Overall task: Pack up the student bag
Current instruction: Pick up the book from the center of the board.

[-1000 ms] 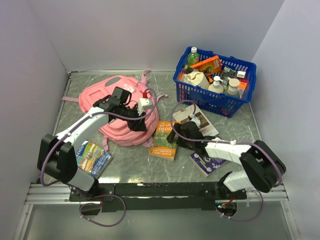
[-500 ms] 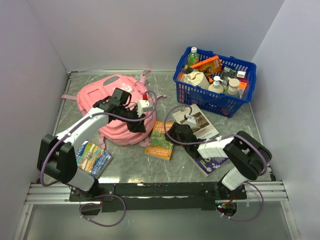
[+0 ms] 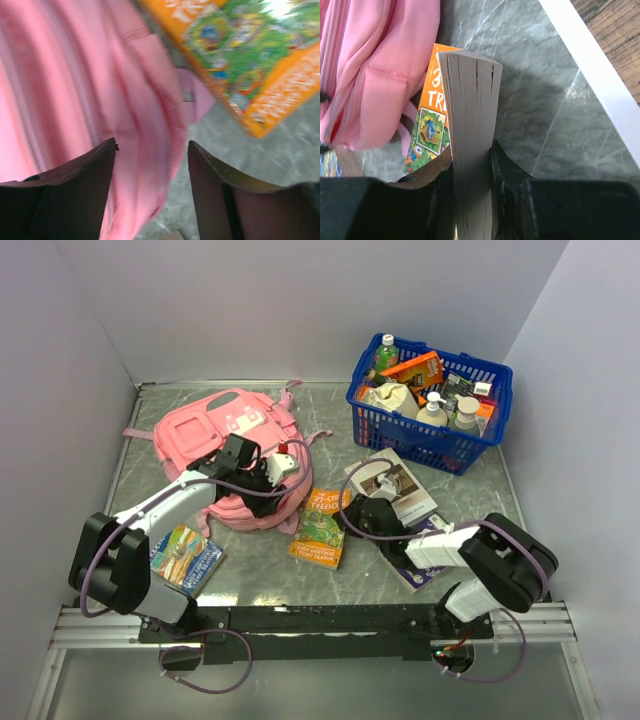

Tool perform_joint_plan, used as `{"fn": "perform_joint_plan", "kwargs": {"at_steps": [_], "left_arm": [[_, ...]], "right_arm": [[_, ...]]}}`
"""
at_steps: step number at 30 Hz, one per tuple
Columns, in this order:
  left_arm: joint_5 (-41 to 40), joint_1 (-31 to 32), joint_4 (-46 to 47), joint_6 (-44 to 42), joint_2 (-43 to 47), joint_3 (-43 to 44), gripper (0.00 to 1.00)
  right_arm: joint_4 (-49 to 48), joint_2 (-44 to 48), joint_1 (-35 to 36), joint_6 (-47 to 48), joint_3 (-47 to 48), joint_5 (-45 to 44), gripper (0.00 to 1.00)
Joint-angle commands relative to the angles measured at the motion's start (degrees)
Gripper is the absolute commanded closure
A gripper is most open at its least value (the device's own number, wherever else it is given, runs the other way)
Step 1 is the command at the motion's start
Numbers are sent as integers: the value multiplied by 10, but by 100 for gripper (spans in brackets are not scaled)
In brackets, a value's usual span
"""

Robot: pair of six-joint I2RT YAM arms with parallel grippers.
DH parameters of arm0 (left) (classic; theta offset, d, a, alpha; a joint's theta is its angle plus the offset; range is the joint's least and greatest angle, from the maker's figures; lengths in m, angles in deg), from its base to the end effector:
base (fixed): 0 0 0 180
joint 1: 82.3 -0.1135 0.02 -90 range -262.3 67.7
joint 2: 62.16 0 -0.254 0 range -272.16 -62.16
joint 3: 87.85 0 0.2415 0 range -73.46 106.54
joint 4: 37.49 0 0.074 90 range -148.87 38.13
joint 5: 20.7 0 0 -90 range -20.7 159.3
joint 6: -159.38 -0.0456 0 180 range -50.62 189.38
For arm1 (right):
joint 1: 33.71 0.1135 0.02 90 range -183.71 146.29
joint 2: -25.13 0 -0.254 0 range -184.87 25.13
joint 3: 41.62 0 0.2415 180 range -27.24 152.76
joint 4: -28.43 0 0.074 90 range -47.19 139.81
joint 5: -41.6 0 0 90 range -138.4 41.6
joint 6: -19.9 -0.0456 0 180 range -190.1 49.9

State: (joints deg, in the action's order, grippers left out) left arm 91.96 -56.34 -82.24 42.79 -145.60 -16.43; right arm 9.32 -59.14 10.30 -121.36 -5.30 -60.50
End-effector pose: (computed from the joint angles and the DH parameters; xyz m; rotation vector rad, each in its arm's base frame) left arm 0.2538 -0.1431 0.2184 1.2494 2.1907 -0.5003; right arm 0.1938 0.1740 0.1297 0.2713 2.1450 0.7880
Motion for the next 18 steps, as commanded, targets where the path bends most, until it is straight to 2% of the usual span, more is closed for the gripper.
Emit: {"fn": "perform_joint_plan", "kwargs": {"at_steps": [1, 2, 3, 5, 6, 7, 10, 14, 18], "left_arm": [[-79, -2, 67, 3, 22, -11, 41], [-75, -1, 63, 1, 17, -8, 45], [-75, -1, 58, -2, 11, -3, 60], [-77, -1, 51, -3, -13, 3, 76], [-80, -1, 51, -5, -19, 8, 91], [-82, -2, 51, -6, -28, 9, 97], [-75, -1, 56, -5, -24, 9, 99], [-95, -3, 50, 0, -3, 30, 99], [-115, -10, 32, 6, 35, 102, 99]], "right_arm": [[11, 36, 6, 19, -16, 19, 100], [13, 46, 6, 20, -17, 20, 100], [14, 52, 6, 24, -18, 22, 100], [19, 68, 6, 29, -18, 26, 100], [23, 74, 6, 29, -18, 29, 100], [26, 81, 6, 30, -18, 30, 100], [40, 117, 6, 34, -16, 37, 100], [58, 207, 6, 42, -19, 66, 100], [91, 247, 6, 42, 11, 108, 100]]}}
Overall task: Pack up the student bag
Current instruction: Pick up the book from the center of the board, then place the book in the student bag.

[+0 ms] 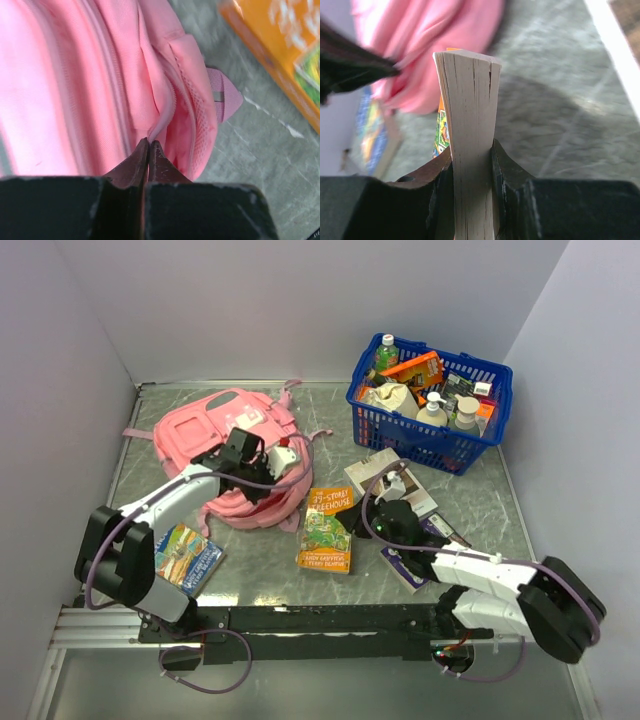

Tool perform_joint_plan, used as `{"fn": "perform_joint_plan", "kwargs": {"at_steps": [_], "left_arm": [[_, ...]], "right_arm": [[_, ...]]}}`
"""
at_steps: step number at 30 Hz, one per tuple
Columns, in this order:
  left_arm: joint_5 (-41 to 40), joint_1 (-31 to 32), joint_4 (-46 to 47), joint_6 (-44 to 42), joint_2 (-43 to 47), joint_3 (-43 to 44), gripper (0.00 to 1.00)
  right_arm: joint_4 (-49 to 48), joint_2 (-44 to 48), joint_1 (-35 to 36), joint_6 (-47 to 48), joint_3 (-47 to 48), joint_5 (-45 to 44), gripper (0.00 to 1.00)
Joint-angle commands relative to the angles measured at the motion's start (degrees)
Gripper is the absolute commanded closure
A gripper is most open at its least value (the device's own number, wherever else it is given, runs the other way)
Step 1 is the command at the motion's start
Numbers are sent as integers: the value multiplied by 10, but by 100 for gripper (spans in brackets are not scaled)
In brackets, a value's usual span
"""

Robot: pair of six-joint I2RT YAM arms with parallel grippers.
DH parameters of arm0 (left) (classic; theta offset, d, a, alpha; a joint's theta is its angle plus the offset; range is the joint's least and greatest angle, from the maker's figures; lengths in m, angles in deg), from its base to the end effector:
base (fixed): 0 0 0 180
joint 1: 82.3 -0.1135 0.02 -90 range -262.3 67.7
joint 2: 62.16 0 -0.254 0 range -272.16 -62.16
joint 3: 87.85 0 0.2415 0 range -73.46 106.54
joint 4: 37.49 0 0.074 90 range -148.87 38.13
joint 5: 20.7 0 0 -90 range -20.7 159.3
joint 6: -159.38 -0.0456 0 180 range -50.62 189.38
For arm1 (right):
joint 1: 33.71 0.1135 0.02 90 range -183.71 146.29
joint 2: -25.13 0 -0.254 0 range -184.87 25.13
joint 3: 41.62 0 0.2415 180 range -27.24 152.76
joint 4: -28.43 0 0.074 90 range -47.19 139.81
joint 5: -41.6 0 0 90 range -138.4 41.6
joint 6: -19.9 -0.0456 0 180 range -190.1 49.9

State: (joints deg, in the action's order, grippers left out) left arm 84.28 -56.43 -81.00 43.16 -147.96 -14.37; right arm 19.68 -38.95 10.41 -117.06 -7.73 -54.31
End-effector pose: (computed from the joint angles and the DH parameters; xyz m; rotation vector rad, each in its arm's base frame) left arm 0.2681 -0.1431 0.2176 1.2009 2.2248 -0.3298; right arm 0.1675 0.1559 0.1769 0.1238 2.0618 0.9296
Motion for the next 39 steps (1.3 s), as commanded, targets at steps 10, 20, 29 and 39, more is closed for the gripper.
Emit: {"fn": "perform_joint_plan", "kwargs": {"at_steps": [10, 20, 29, 39], "left_arm": [[-29, -9, -28, 17, 131, 175, 99], [13, -9, -39, 16, 164, 126, 99], [60, -8, -73, 38, 166, 168, 99], [111, -9, -113, 52, 169, 217, 99]], "right_arm": [[-9, -48, -6, -34, 163, 116, 100], [34, -209, -69, -128, 364, 198, 100], [105, -370, -76, -199, 504, 184, 100], [-26, -504, -18, -227, 622, -73, 100]]}}
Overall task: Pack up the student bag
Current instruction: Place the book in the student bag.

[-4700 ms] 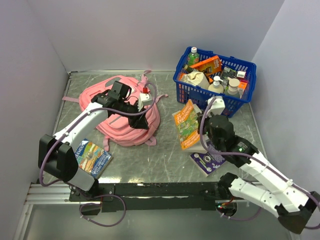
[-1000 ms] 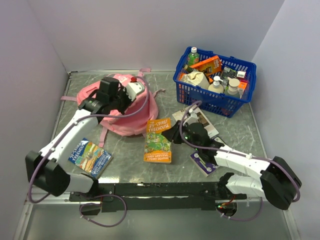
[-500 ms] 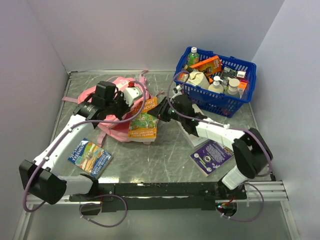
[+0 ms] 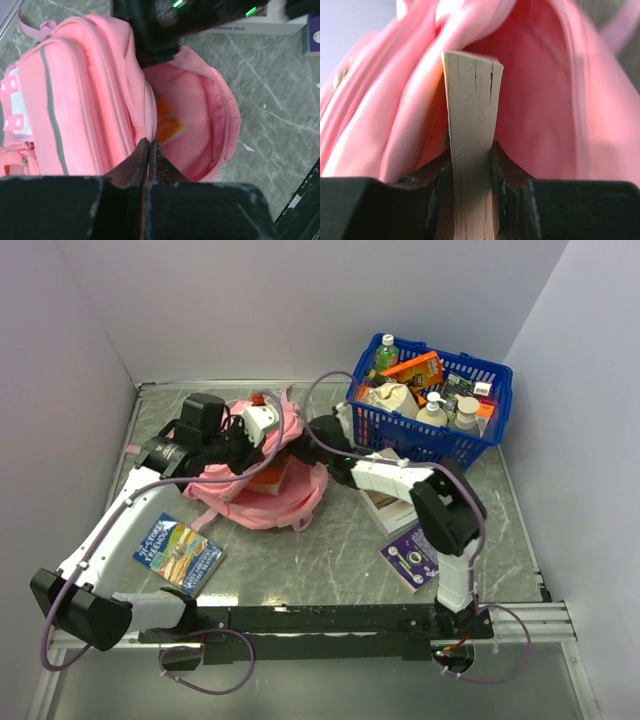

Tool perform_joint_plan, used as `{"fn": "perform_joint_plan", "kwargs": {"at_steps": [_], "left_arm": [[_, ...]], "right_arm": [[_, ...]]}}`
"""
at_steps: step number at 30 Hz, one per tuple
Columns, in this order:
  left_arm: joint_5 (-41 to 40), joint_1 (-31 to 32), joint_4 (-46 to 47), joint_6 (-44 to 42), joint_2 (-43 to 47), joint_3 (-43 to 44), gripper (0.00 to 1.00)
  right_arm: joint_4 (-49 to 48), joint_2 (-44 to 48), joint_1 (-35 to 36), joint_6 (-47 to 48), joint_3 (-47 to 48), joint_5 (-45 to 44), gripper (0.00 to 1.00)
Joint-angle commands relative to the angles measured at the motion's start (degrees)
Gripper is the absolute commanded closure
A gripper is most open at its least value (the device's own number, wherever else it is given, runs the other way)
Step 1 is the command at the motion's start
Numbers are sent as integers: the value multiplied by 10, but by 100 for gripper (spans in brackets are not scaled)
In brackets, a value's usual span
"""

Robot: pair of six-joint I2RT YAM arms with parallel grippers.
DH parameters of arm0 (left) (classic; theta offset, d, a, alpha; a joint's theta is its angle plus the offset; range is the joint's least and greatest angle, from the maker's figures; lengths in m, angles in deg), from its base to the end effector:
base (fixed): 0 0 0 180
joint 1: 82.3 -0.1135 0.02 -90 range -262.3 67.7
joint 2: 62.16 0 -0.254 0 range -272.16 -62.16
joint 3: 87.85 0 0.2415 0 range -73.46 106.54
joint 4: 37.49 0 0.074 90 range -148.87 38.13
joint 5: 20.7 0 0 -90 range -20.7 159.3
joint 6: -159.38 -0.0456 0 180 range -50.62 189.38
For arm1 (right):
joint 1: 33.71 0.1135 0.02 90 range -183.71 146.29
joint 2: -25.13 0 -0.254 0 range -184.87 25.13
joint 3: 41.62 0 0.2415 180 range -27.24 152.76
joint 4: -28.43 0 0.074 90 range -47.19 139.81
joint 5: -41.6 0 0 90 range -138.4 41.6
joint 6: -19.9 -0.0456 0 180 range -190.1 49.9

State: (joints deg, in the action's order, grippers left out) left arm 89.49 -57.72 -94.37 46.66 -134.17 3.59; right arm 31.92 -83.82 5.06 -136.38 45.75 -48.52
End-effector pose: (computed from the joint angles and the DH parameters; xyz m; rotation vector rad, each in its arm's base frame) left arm 0.2317 -0.1233 0.3644 1.0594 1.9371 -0.4091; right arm 0.3395 0.2726 0.2142 0.5268 2.1460 1.1143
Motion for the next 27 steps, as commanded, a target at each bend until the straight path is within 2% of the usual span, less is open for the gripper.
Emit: {"fn": "perform_joint_plan", "kwargs": {"at_steps": [1, 3, 5, 6, 8, 9, 10, 15, 20, 24, 27], "left_arm": [[60, 5, 24, 21, 31, 35, 99], [57, 4, 25, 22, 31, 31, 99], [50, 4, 33, 15, 34, 18, 99], [36, 3, 39, 12, 34, 0, 99], [35, -12, 64, 9, 28, -16, 99], [39, -22, 71, 11, 25, -30, 99], [48, -43, 90, 19, 20, -35, 99], [57, -108, 133, 36, -43, -29, 99], [65, -143, 148, 37, -98, 1, 99], [60, -143, 158, 46, -113, 13, 99], [61, -144, 154, 49, -111, 14, 99]], "right_arm": [[-159, -75, 41, -30, 125, -141, 98], [-156, -125, 49, -18, 167, -126, 80], [-155, -137, 53, 6, 189, -75, 68], [-170, -124, 56, 31, 179, -57, 50], [-166, -90, 57, 104, 119, -35, 31], [-164, -47, 57, 129, 90, -37, 7], [-162, -23, 57, 162, 28, -39, 0], [-163, 138, 57, 236, -163, -38, 0], [-140, 279, 108, 338, -253, -37, 0], [-139, 304, 163, 395, -277, 23, 0], [-135, 268, 195, 429, -263, 83, 0]]}}
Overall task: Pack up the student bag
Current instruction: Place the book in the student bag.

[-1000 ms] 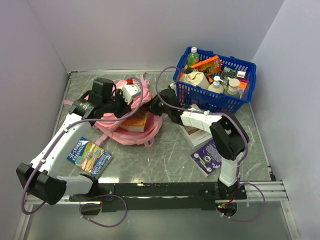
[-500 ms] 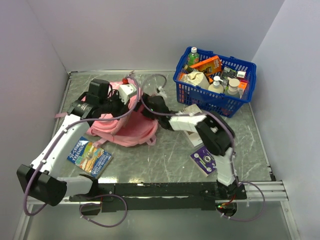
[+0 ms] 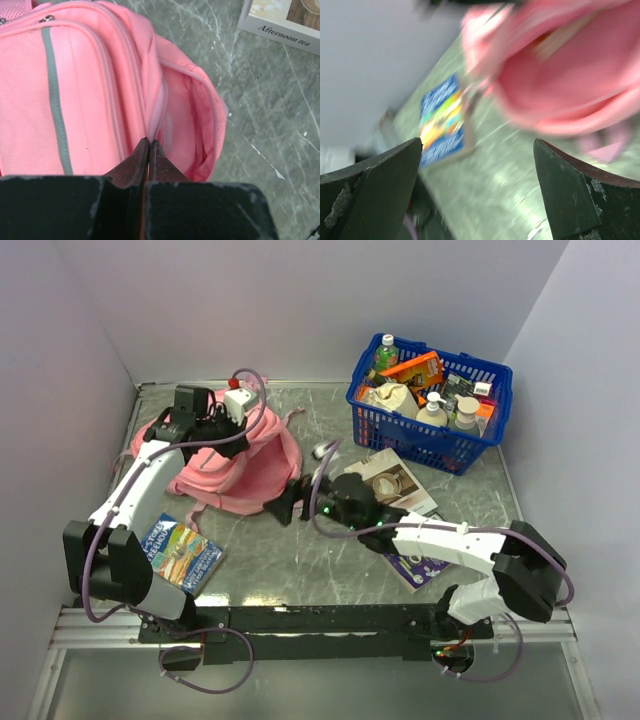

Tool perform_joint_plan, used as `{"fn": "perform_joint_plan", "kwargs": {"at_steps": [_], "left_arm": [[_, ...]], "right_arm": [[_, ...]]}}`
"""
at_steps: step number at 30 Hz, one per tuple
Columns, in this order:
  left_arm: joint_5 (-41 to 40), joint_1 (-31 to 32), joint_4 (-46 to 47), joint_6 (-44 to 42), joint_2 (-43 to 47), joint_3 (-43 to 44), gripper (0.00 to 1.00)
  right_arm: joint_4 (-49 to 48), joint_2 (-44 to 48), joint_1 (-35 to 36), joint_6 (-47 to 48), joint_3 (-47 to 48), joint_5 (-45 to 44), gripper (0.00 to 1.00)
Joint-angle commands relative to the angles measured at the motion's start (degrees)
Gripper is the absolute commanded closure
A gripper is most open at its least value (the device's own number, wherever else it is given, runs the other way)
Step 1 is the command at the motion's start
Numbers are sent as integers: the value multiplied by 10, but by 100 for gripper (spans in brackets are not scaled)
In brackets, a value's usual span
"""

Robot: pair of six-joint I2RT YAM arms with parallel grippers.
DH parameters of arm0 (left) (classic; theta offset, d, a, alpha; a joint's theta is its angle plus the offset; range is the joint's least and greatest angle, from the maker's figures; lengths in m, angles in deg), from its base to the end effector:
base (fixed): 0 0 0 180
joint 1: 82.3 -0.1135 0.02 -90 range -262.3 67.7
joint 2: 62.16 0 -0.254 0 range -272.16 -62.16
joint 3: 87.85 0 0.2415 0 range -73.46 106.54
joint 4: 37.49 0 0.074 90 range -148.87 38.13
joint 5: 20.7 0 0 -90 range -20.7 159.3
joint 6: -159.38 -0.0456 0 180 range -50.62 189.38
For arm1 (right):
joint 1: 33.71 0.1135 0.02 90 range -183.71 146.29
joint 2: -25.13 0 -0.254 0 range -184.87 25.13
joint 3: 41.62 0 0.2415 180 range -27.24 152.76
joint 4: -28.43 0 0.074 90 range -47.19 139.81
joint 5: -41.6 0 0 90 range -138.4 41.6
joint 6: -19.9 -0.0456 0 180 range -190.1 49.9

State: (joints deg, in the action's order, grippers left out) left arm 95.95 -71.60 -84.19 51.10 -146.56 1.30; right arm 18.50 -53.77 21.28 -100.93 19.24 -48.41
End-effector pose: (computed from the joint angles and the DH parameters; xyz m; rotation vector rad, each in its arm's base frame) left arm 0.3118 -0.0797 0.3096 0.7890 2.1084 -0.4631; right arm 0.1831 0.2614 0.2711 -0.3855 1.8020 1.0884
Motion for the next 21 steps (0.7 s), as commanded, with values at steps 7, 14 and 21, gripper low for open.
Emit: {"fn": "perform_joint_plan", "kwargs": {"at_steps": [7, 14, 21], "left_arm": [[-1, -5, 41, 3, 28, 36, 99], [14, -7, 28, -1, 32, 26, 99], [24, -9, 6, 11, 39, 46, 99]], "right_arm": [[-54, -219, 59, 86, 102, 154, 7], [8, -347, 78, 107, 266, 175, 5], [183, -405, 92, 127, 396, 178, 6]]}}
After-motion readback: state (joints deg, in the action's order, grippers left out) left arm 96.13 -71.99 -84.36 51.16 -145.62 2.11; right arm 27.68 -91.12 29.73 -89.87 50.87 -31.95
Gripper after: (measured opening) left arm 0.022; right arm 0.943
